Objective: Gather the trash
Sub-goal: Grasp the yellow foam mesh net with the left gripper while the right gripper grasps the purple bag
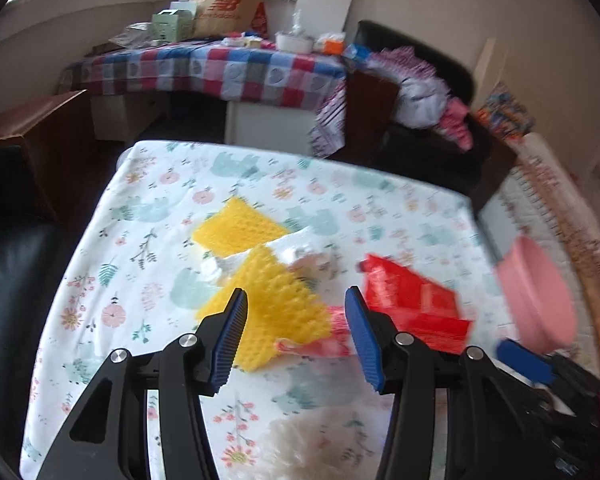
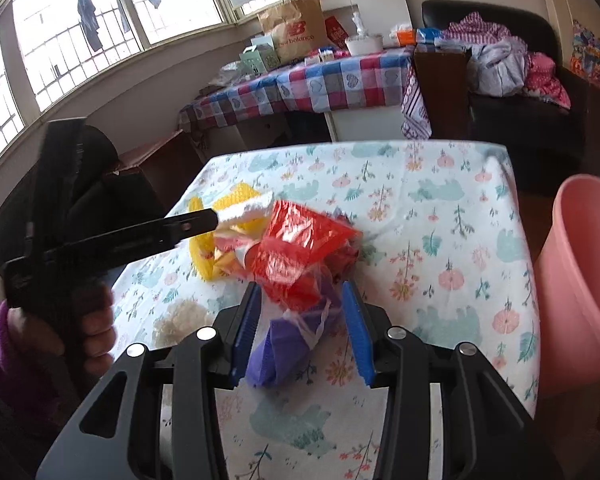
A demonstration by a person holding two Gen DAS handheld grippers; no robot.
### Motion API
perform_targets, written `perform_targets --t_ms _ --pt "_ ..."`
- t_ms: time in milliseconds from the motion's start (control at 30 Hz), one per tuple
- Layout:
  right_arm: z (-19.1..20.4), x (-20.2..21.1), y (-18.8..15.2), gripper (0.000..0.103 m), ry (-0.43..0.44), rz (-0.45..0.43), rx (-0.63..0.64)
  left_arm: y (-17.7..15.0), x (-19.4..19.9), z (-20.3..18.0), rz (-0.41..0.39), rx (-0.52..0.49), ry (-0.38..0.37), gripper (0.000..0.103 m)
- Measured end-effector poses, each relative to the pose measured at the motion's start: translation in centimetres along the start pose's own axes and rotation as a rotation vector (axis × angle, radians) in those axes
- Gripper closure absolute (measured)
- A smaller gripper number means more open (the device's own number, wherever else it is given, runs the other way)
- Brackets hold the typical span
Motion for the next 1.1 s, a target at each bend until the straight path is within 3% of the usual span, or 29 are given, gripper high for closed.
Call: perform_targets --t_ms 33,67,133,167,600,800,833,900,1100 --pt "0.0 -0.2 -0.4 0.06 0.004 0.016 -0.008 -0.3 -0.6 0.2 0.015 0.005 0.022 0.056" --pt "0.0 -0.4 -0.7 0.06 0.008 0.026 -0.013 -0.5 -0.8 0.5 0.019 0.01 0.027 0.074" --pt "0.1 -1.0 -1.5 0.06 0.025 0.056 -0.025 -1.0 -1.1 1.3 0.029 0.02 0.026 0.088" --pt "0.1 -1.2 -1.8 0.06 0.027 0.066 -0.028 -1.2 -1.1 1.9 0.029 0.032 0.023 0.091" --pt "0.8 -3.5 -3.8 0.06 0.024 0.168 -0.035 -1.8 3.6 5.4 -0.07 0.071 -0.047 0.092" --pt "-0.7 -3.2 -4.5 0.062 -0.056 0.19 -0.071 -1.9 4.7 5.0 -0.087 0.056 -0.066 0.092" --pt "-0.9 -3.0 -4.6 0.068 -0.049 0.187 -0.082 -1.8 5.0 4.9 -0.095 0.051 -0.071 0.092" --pt "-1.2 -2.5 -4.7 0.092 -0.048 0.189 -0.089 -1.7 5.5 4.6 -0.108 0.044 -0.08 0.092" --pt "-2.1 -0.5 -5.0 0.102 -0.078 0.162 -0.089 -1.7 6.0 3.9 -0.118 0.03 -0.087 0.092"
Point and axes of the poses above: each gripper's, at about its wrist camera, not at the fingertips, and x roughly against the way its jaws point, z to its left, y to its top, the point moved 9 cm from there along -x, roughly the way its jaws point, and after that the axes turned 14 degrees about y, right-handed, at the moved point
